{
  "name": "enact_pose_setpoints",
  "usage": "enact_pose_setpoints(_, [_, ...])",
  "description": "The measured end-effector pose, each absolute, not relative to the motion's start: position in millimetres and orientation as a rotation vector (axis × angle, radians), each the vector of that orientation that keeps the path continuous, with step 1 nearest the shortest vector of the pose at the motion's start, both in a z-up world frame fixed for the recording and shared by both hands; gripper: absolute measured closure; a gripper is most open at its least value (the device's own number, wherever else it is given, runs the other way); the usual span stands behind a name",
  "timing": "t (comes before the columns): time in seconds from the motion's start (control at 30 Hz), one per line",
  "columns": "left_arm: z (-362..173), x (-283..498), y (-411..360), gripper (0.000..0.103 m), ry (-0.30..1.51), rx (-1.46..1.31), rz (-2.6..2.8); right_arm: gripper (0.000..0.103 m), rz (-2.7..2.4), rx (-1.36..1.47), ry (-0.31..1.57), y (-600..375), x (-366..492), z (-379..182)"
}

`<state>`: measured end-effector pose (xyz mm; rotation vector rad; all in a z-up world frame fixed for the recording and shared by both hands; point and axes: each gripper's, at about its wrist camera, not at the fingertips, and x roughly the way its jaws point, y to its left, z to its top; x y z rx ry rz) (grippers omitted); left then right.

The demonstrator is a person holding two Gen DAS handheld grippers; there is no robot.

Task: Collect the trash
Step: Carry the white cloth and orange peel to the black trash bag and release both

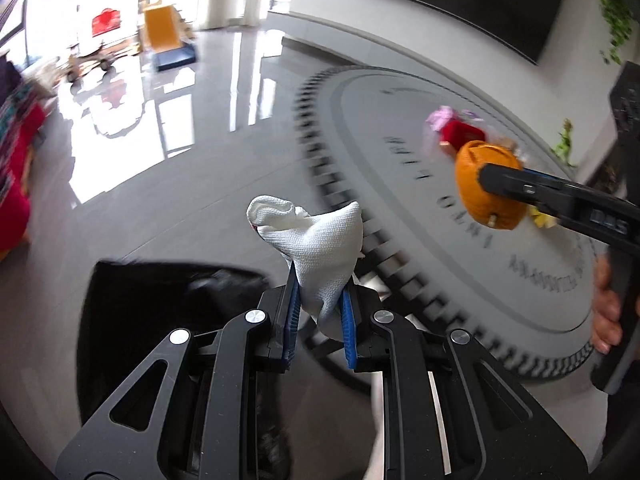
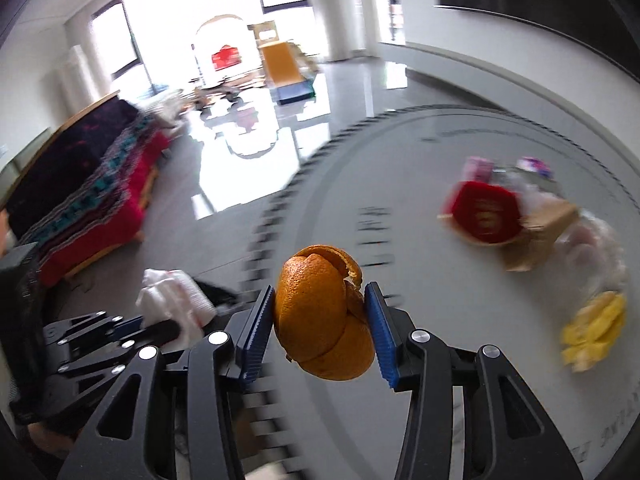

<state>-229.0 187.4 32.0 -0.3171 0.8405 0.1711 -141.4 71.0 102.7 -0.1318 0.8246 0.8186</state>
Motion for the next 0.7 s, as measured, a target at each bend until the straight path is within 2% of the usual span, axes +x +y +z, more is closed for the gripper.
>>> enact_pose_setpoints(0.5, [-26, -343, 286, 0.084, 0.916, -0.504, 0.479, 0.053, 1.096, -0.301, 0.922, 217, -247, 69])
enact_pose_setpoints(0.53, [-31, -346, 290, 0.079, 0.940, -0.511, 0.492, 0.049, 1.096, -0.316, 0.934, 224, -250, 67])
enact_pose_setpoints(0.57, [-34, -348, 292, 0.047, 0.954, -0.510, 0.517, 0.045, 1.087, -0.323, 0.937, 225, -253, 65])
enact_pose_setpoints(0.6, [-37, -354, 296, 0.008, 0.966, -0.508, 0.559, 0.036, 1.073, -0.326, 0.928, 227, -255, 64])
enact_pose_setpoints(0.7, [-40, -362, 301, 0.006, 0.930, -0.543, 0.586, 0.033, 1.081, -0.315, 0.895, 224, -259, 68])
